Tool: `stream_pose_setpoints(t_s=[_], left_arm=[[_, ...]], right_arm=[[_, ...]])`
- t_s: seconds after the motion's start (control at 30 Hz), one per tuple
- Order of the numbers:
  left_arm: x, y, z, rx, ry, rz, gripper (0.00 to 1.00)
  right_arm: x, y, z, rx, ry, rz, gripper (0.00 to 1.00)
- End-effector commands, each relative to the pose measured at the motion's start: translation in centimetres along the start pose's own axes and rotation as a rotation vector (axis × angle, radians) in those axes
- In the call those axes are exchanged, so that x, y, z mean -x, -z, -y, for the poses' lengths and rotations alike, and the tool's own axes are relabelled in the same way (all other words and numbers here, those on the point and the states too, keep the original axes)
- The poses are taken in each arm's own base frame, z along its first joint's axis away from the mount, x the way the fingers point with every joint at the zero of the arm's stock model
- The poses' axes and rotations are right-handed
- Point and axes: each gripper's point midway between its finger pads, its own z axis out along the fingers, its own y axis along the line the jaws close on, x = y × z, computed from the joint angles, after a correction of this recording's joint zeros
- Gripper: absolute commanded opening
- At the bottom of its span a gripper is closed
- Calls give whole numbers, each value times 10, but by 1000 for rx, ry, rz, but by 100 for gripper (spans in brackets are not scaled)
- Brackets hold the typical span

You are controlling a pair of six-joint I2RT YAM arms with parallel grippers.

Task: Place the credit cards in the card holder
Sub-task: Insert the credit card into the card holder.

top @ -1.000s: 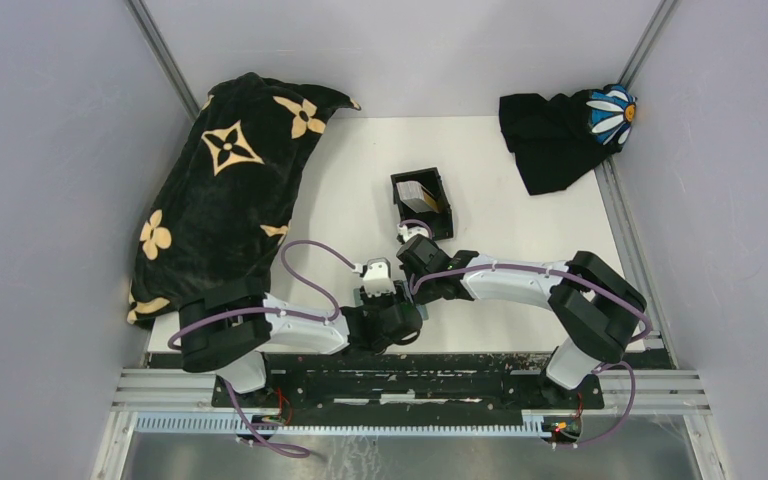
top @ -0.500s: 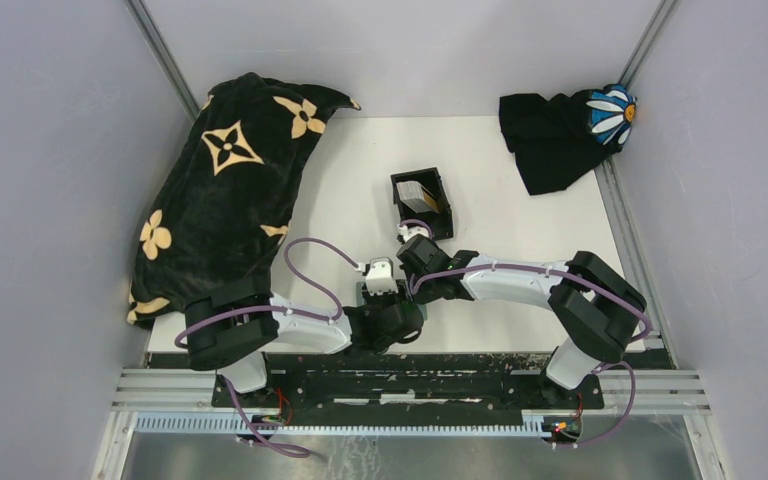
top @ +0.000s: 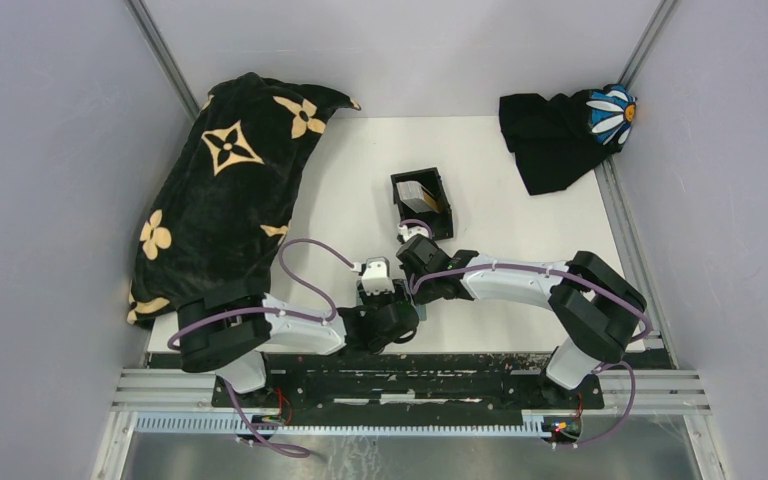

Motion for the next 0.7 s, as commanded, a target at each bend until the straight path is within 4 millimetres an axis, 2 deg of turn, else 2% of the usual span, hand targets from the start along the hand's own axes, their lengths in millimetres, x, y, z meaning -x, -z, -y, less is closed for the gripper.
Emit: stream_pose_setpoints(t_s=[0.0,0.2,0.33,0.53,0.67], left_arm=[[26,8,4,-22,63,82,60],[39,14,4,-31,69,111,64],[50,20,0,-27,82,137,65],[63,29,-33,46,109,200,65],[62,34,-53,82,120,211,64]], right_arm=[[20,6,-9,15,-6,52,4],[27,12,-11,19,-3,72,5],[34,17,-13,22,7,86,11],[53,28,-14,14,23,126,25],[79,41,-13,-6,25,181,31]])
